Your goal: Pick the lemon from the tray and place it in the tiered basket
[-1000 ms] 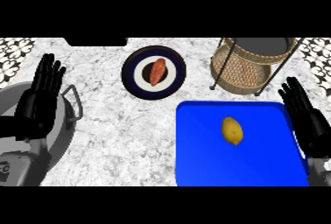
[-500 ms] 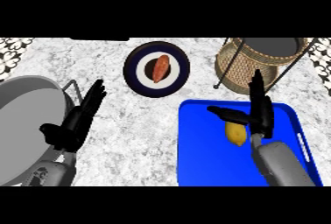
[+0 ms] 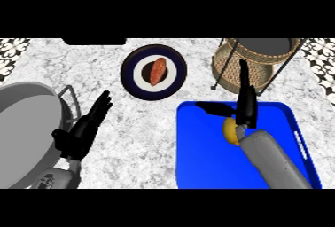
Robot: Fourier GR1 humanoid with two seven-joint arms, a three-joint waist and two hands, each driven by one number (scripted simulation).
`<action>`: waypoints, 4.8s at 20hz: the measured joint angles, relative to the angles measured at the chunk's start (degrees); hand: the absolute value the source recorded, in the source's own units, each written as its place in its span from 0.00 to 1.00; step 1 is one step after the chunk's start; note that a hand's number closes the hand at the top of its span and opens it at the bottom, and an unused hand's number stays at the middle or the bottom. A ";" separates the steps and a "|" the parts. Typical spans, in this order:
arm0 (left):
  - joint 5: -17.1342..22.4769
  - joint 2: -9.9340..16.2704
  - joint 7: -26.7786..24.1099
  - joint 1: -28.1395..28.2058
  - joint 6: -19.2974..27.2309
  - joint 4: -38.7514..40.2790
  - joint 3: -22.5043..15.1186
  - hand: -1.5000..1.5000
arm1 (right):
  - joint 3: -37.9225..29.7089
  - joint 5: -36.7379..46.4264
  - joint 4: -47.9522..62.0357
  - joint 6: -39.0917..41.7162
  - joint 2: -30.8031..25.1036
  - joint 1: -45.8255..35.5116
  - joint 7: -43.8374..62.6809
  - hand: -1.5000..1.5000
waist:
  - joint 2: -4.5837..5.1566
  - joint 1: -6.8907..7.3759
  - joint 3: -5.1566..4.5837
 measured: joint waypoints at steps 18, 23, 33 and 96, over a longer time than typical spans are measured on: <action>-0.49 -0.07 -1.80 0.96 -0.58 2.23 0.66 0.50 | 19.69 10.33 -9.13 43.10 -13.96 -16.89 55.92 0.00 | -0.90 -1.03 -0.31; -0.66 -0.13 -1.56 0.76 -1.02 1.77 0.86 0.50 | 19.80 10.57 -15.71 45.44 -13.66 -16.95 61.86 0.00 | -0.54 -0.75 -0.12; -1.48 -1.69 -1.50 -0.16 -0.71 2.40 0.58 0.50 | 20.48 15.60 -14.83 46.39 -13.93 -12.18 64.79 0.00 | -0.18 -0.56 -0.03; -6.40 -5.65 -1.06 1.48 -5.80 0.73 6.70 0.50 | -29.30 17.35 3.92 48.58 -33.01 9.13 -9.61 1.00 | 0.36 -0.96 0.37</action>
